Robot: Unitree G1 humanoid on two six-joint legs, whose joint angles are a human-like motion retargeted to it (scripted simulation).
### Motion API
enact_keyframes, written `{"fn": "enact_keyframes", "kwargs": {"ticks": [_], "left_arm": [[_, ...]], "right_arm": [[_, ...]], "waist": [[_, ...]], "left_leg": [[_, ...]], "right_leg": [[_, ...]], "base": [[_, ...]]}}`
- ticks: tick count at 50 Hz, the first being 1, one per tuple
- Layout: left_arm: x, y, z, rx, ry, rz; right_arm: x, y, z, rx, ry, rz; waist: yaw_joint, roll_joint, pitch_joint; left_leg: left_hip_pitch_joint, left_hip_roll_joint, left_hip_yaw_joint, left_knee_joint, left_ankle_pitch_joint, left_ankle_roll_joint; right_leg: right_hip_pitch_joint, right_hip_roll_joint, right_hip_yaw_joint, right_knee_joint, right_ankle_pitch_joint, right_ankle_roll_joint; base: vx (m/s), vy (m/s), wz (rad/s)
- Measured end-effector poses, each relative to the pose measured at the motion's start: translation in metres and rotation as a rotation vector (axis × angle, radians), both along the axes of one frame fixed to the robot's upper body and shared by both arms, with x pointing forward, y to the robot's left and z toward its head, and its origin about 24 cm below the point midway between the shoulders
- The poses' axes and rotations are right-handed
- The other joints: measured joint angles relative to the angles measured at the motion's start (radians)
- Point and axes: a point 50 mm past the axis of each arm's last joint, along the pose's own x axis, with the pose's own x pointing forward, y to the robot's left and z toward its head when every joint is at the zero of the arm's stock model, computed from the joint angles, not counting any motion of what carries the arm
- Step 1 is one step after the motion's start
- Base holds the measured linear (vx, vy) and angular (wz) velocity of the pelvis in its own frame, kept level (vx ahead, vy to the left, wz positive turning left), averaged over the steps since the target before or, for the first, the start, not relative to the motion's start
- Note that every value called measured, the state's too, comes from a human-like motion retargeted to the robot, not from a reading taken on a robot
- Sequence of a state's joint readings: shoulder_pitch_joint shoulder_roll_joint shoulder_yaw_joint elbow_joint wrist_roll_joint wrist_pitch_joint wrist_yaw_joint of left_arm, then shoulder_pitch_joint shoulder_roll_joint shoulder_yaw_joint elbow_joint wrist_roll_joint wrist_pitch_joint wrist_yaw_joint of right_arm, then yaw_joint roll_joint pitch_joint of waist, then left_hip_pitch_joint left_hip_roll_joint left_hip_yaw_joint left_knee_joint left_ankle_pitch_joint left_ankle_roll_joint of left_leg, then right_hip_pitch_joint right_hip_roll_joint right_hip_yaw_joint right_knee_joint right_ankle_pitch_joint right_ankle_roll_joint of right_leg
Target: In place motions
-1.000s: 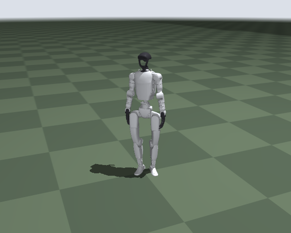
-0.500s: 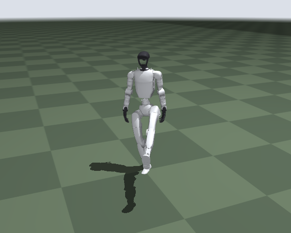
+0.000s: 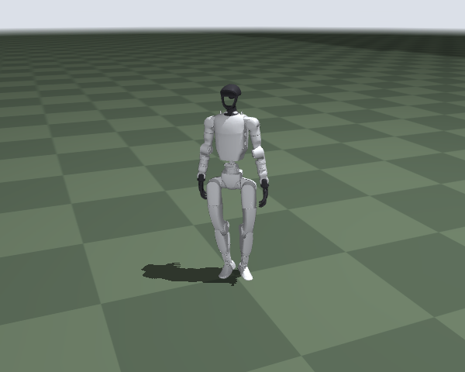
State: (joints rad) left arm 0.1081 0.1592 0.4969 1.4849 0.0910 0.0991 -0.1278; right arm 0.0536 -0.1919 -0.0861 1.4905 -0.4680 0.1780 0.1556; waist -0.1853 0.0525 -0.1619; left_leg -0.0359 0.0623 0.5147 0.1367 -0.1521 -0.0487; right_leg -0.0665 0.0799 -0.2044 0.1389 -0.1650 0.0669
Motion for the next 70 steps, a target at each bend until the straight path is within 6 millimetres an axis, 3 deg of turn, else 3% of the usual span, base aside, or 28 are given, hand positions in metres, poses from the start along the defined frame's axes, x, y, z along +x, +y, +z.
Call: {"fn": "enact_keyframes", "kwargs": {"ticks": [3, 8, 10, 13, 17, 20, 25, 30, 33, 35, 38, 40, 42, 44, 48, 49, 52, 55, 60, 63, 65, 68, 70], "left_arm": [[0.044, 0.007, 0.000, 0.019, -0.117, -0.044], [0.116, 0.014, 0.010, 0.052, -0.322, -0.167], [0.132, 0.016, 0.015, 0.067, -0.378, -0.230], [0.136, 0.018, 0.017, 0.095, -0.406, -0.273], [0.104, 0.012, 0.008, 0.077, -0.313, -0.247], [0.063, -0.001, 0.000, -0.015, -0.168, -0.207], [-0.009, -0.026, 0.000, -0.184, 0.091, -0.133], [-0.053, -0.044, 0.005, -0.219, 0.179, -0.088], [-0.072, -0.052, 0.008, -0.237, 0.219, -0.095], [-0.080, -0.054, 0.011, -0.257, 0.256, -0.123], [-0.082, -0.053, 0.013, -0.267, 0.282, -0.140], [-0.077, -0.046, 0.012, -0.251, 0.279, -0.143], [-0.070, -0.036, 0.012, -0.225, 0.272, -0.142], [-0.058, -0.026, 0.010, -0.189, 0.256, -0.137], [-0.017, 0.001, 0.006, -0.089, 0.145, -0.140], [-0.001, 0.008, 0.005, -0.068, 0.100, -0.152], [0.048, 0.031, 0.008, 0.007, -0.033, -0.211], [0.096, 0.047, 0.017, 0.074, -0.151, -0.274], [0.151, 0.040, 0.026, 0.102, -0.324, -0.337], [0.165, 0.026, 0.027, 0.086, -0.399, -0.360], [0.164, 0.016, 0.024, 0.062, -0.411, -0.373], [0.146, 0.006, 0.016, 0.020, -0.374, -0.370], [0.123, -0.001, 0.009, -0.010, -0.313, -0.358]], "right_arm": [[-0.008, -0.001, 0.001, -0.019, 0.032, -0.018], [-0.006, 0.004, 0.000, -0.015, 0.017, -0.041], [-0.005, 0.006, -0.001, 0.000, 0.018, -0.018], [0.014, 0.010, -0.003, 0.019, -0.022, 0.072], [0.047, 0.020, -0.004, 0.059, -0.138, 0.171], [0.070, 0.029, -0.003, 0.106, -0.229, 0.196], [0.090, 0.041, 0.000, 0.168, -0.316, 0.154], [0.095, 0.035, 0.002, 0.175, -0.332, 0.136], [0.087, 0.025, 0.001, 0.128, -0.308, 0.130], [0.076, 0.016, 0.000, 0.094, -0.269, 0.108], [0.059, 0.007, -0.001, 0.053, -0.213, 0.087], [0.048, 0.003, -0.001, 0.015, -0.184, 0.074], [0.033, -0.002, -0.001, -0.013, -0.142, 0.056], [0.019, -0.006, 0.000, -0.023, -0.099, 0.036], [0.000, -0.013, 0.002, -0.052, -0.054, -0.007], [0.000, -0.018, 0.004, -0.067, -0.054, -0.017], [-0.004, -0.028, 0.007, -0.104, -0.051, -0.054], [-0.015, -0.029, 0.008, -0.115, -0.012, -0.111], [-0.043, -0.022, 0.011, -0.114, 0.106, -0.189], [-0.044, -0.016, 0.009, -0.095, 0.097, -0.206], [-0.036, -0.014, 0.007, -0.076, 0.061, -0.199], [-0.013, -0.014, 0.004, -0.053, -0.021, -0.150], [0.001, -0.014, 0.002, -0.045, -0.069, -0.115]], "waist": [[-0.078, 0.027, -0.036], [-0.058, 0.001, -0.005], [-0.011, -0.022, 0.007], [0.027, -0.038, 0.023], [0.017, -0.028, 0.015], [0.000, -0.019, 0.004], [0.009, -0.037, 0.010], [0.030, -0.046, 0.013], [0.027, -0.039, 0.005], [-0.060, -0.026, -0.011], [-0.042, -0.022, -0.007], [0.045, -0.009, 0.005], [0.016, 0.016, 0.013], [-0.033, 0.037, 0.042], [-0.116, 0.081, 0.133], [-0.142, 0.095, 0.160], [-0.224, 0.135, 0.249], [-0.314, 0.162, 0.328], [-0.358, 0.173, 0.355], [-0.325, 0.165, 0.335], [-0.294, 0.152, 0.323], [-0.252, 0.121, 0.309], [-0.227, 0.097, 0.292]], "left_leg": [[-0.029, -0.040, -0.100, -0.125, 0.053, 0.019], [-0.061, -0.067, -0.141, -0.130, 0.073, 0.035], [-0.056, -0.075, -0.120, -0.116, 0.067, 0.042], [-0.034, -0.084, -0.086, -0.118, 0.057, 0.047], [-0.028, -0.084, -0.069, -0.121, 0.052, 0.053], [-0.032, -0.084, -0.063, -0.119, 0.049, 0.058], [-0.013, -0.104, -0.047, -0.119, 0.056, 0.064], [0.001, -0.128, -0.036, -0.118, 0.042, 0.074], [0.003, -0.135, -0.058, -0.110, 0.024, 0.075], [0.014, -0.152, -0.170, -0.106, 0.003, 0.071], [0.000, -0.141, -0.171, -0.079, -0.010, 0.074], [-0.023, -0.107, -0.094, -0.055, -0.013, 0.081], [-0.034, -0.073, -0.122, -0.039, -0.003, 0.075], [-0.022, -0.047, -0.160, -0.041, 0.009, 0.071], [-0.020, 0.032, -0.204, -0.034, 0.031, 0.075], [-0.026, 0.030, -0.218, -0.030, 0.028, 0.099], [-0.047, 0.016, -0.255, -0.009, 0.007, 0.197], [-0.087, 0.024, -0.314, 0.038, -0.008, 0.258], [-0.128, 0.007, -0.383, 0.099, -0.013, 0.287], [-0.129, -0.016, -0.387, 0.096, -0.009, 0.287], [-0.116, -0.031, -0.376, 0.077, -0.001, 0.281], [-0.077, -0.049, -0.346, 0.030, 0.013, 0.255], [-0.049, -0.039, -0.336, -0.002, 0.027, 0.207]], "right_leg": [[-0.023, -0.009, -0.090, -0.031, 0.006, -0.001], [-0.017, -0.040, -0.133, -0.064, 0.029, -0.012], [-0.005, -0.050, -0.127, -0.070, 0.038, -0.022], [-0.001, -0.060, -0.104, -0.066, 0.050, -0.028], [-0.003, -0.058, -0.094, -0.065, 0.060, -0.025], [-0.007, -0.058, -0.095, -0.065, 0.065, -0.014], [0.009, -0.076, -0.086, -0.068, 0.074, 0.001], [0.013, -0.099, -0.078, -0.062, 0.089, 0.007], [0.013, -0.117, -0.101, -0.049, 0.093, 0.018], [0.016, -0.147, -0.212, -0.024, 0.079, 0.040], [-0.013, -0.154, -0.198, 0.078, 0.104, 0.077], [-0.094, -0.115, -0.076, 0.221, 0.135, 0.079], [-0.178, -0.091, -0.072, 0.279, 0.080, 0.074], [-0.264, -0.068, -0.096, 0.248, -0.004, -0.024], [-0.542, -0.021, -0.151, 0.189, -0.192, -0.294], [-0.634, -0.057, -0.164, 0.215, -0.229, -0.321], [-0.893, -0.219, -0.197, 0.321, -0.305, -0.329], [-1.139, -0.358, -0.092, 0.416, -0.329, -0.329], [-1.381, -0.446, 0.187, 0.456, -0.239, -0.329], [-1.356, -0.441, 0.230, 0.449, -0.212, -0.329], [-1.274, -0.423, 0.209, 0.421, -0.199, -0.329], [-1.070, -0.347, 0.161, 0.364, -0.167, -0.329], [-0.913, -0.260, 0.108, 0.357, -0.128, -0.329]], "base": [[0.03, -0.15, 1.42], [-0.01, -0.11, 0.47], [0.14, -0.12, -0.41], [0.12, -0.01, -0.53], [0.15, 0.08, -0.25], [0.10, 0.02, -0.11], [0.12, 0.04, -0.15], [0.16, 0.09, -0.11], [0.27, 0.12, 0.50], [0.27, 0.09, 2.05], [0.26, 0.07, 0.13], [0.25, 0.06, -1.48], [0.15, -0.04, 0.17], [0.01, -0.07, 0.63], [-0.17, -0.01, 0.48], [-0.29, 0.51, 0.71], [-0.31, 0.88, 0.70], [-0.28, 0.69, 0.82], [-0.07, 0.24, 0.66], [0.06, -0.03, 0.18], [0.03, -0.09, -0.11], [-0.01, -0.34, -0.29], [-0.03, -0.84, -0.33]]}}
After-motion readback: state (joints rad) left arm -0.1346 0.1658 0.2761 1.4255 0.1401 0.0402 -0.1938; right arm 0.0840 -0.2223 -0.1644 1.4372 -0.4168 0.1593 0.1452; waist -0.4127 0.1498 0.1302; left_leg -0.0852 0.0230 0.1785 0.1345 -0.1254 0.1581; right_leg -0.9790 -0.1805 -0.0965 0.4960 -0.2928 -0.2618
